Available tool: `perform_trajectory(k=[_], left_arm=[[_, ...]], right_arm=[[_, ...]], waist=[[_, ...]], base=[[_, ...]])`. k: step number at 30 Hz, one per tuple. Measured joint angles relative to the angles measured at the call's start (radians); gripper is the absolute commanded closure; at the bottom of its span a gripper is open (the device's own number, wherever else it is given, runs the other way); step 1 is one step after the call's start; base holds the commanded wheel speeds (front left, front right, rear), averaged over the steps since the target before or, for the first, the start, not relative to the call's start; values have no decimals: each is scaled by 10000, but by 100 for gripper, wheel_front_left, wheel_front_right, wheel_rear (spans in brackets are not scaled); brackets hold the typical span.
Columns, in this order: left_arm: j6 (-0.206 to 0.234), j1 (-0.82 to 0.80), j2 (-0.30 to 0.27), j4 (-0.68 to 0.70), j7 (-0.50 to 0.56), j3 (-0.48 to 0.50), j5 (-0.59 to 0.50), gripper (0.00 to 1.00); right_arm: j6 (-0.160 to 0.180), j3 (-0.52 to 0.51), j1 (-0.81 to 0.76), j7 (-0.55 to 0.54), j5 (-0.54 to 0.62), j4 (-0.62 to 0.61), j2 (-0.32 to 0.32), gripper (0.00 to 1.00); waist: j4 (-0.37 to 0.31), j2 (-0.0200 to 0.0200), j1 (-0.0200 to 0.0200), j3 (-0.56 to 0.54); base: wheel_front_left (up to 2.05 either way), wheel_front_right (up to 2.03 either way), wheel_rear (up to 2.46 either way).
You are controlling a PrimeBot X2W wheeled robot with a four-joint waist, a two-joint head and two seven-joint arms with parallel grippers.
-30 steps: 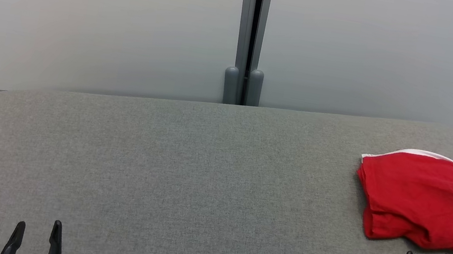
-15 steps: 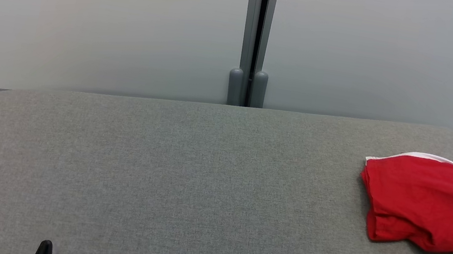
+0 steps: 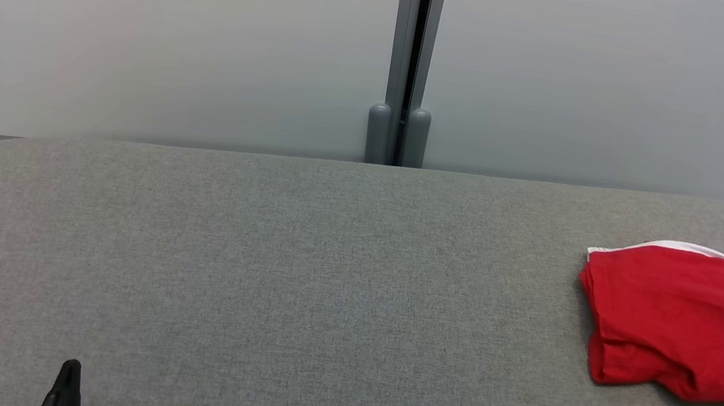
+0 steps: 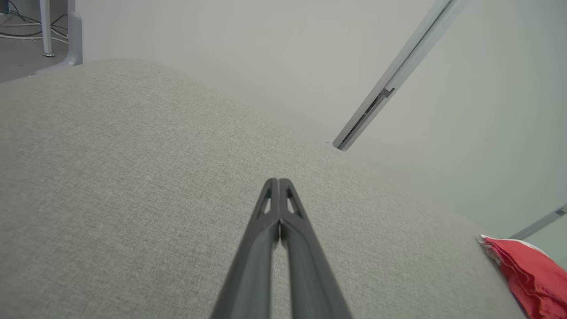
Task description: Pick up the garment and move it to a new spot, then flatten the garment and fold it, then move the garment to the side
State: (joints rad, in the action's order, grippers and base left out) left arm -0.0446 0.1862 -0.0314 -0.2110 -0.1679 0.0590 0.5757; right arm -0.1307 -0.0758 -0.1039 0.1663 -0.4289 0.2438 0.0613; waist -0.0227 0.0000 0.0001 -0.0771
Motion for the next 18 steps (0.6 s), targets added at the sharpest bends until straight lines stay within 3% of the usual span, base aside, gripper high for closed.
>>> perform_trajectory(k=[18], left_arm=[[-213, -707, -40, -88, 698, 127, 2539, 100]], right_arm=[[0, -79, 523, -667, -2894, -4, -27, 100]], waist=[[38, 0, 0, 135]], base=[[0, 0, 0]])
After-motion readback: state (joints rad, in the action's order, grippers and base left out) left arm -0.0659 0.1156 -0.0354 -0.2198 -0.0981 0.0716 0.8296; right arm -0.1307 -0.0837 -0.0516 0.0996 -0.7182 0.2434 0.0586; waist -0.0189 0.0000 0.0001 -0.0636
